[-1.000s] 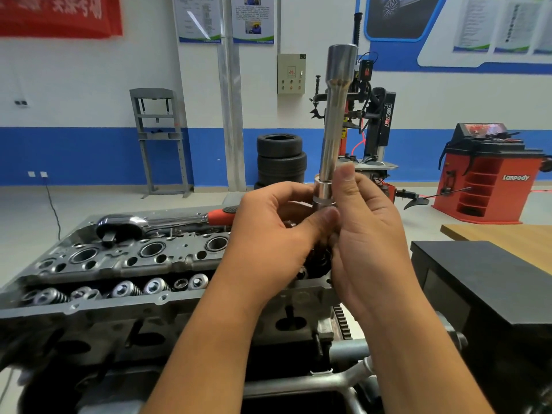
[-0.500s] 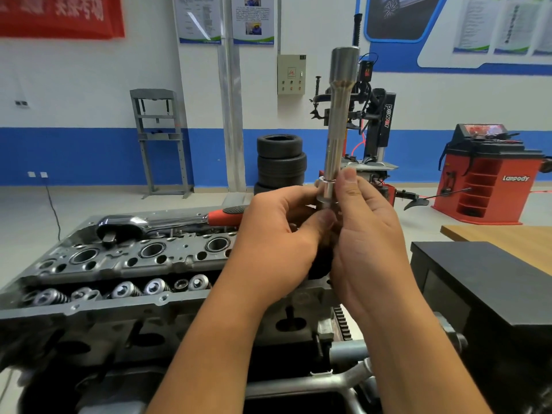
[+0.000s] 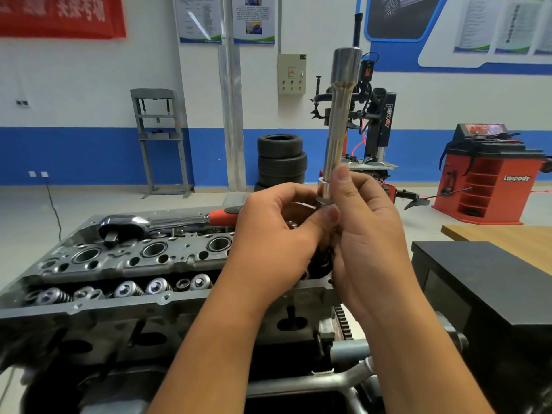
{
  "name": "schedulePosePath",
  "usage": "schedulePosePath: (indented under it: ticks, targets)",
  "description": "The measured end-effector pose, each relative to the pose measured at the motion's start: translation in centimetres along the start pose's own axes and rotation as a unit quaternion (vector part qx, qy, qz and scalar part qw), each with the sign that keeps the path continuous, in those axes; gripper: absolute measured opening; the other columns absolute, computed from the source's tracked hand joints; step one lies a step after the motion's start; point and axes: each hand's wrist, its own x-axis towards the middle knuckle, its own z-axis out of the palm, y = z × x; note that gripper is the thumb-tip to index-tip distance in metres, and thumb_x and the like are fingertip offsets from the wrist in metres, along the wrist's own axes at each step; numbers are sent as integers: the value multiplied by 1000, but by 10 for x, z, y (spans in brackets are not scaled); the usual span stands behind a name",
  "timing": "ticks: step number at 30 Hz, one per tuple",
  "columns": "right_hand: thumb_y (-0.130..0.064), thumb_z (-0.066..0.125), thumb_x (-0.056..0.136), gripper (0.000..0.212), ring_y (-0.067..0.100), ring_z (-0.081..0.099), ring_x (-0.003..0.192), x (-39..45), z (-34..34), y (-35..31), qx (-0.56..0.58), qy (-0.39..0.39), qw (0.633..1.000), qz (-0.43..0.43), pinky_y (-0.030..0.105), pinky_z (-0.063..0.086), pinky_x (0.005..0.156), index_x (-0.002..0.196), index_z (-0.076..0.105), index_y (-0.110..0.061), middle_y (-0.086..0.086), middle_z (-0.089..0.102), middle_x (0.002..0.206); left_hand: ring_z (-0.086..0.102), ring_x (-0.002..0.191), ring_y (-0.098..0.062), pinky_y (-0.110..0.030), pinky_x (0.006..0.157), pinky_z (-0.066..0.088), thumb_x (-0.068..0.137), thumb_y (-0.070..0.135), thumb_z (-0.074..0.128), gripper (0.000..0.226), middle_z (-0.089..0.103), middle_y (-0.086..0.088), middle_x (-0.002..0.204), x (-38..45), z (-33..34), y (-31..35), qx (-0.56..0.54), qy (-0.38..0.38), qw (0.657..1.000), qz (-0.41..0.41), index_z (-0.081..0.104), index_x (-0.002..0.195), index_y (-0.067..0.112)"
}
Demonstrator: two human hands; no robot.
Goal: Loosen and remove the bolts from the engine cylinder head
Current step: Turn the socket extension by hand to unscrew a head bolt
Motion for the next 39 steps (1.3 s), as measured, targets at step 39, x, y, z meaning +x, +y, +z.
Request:
schedulePosePath:
  ticks: [39]
  targets:
    - [-50, 65, 82, 35, 31, 68, 90, 0, 0, -1, -21, 4, 1000, 17, 55, 60, 81, 89, 74, -16, 13, 70, 93, 71, 70, -2, -21, 62, 55, 97, 16, 73, 17, 79, 7, 92, 1, -1, -1, -14, -5, 1000, -15, 79, 111, 24]
